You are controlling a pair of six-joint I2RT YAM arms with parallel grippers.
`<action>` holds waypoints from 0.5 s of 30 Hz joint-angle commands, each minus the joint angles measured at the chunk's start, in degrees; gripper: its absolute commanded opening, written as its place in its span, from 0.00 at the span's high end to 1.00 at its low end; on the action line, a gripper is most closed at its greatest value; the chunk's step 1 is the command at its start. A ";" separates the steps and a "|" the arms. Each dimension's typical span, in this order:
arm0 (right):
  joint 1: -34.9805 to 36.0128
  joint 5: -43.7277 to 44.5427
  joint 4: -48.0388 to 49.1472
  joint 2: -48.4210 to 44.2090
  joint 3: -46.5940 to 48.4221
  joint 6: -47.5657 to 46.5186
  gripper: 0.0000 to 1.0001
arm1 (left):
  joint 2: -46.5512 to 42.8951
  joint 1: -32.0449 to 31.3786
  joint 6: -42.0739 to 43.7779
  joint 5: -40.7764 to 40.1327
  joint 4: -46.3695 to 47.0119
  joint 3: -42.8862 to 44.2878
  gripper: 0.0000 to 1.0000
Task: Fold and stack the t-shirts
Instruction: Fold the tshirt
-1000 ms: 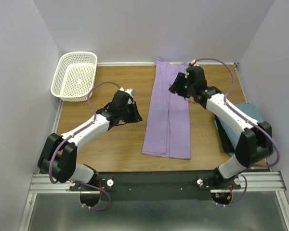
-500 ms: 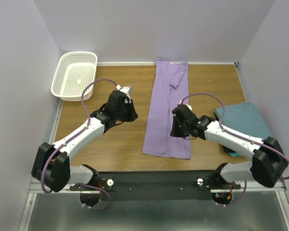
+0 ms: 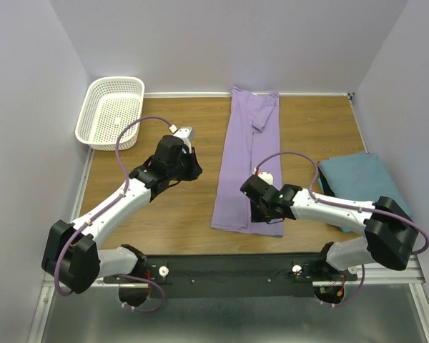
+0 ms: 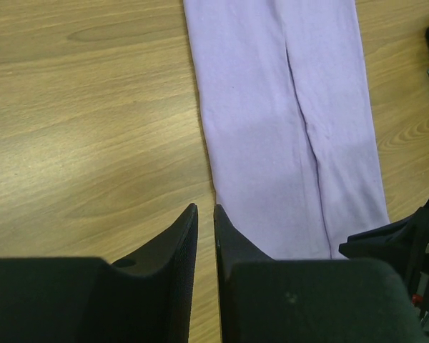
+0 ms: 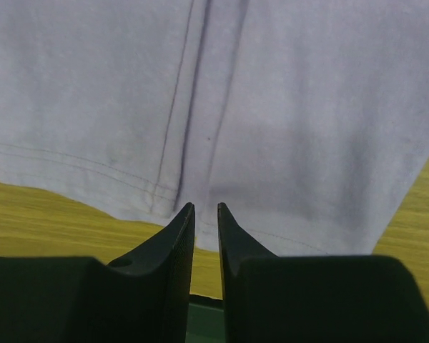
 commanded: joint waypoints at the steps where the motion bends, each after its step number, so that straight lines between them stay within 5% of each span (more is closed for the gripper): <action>1: 1.00 3.15 -2.16 -0.25 -1.20 2.10 0.74 | -1.20 -0.26 1.45 -1.43 0.48 -0.03 0.78; 15: 4.25 3.59 -3.48 3.71 0.30 1.75 0.68 | -0.50 -0.26 1.71 -0.82 0.65 0.05 0.78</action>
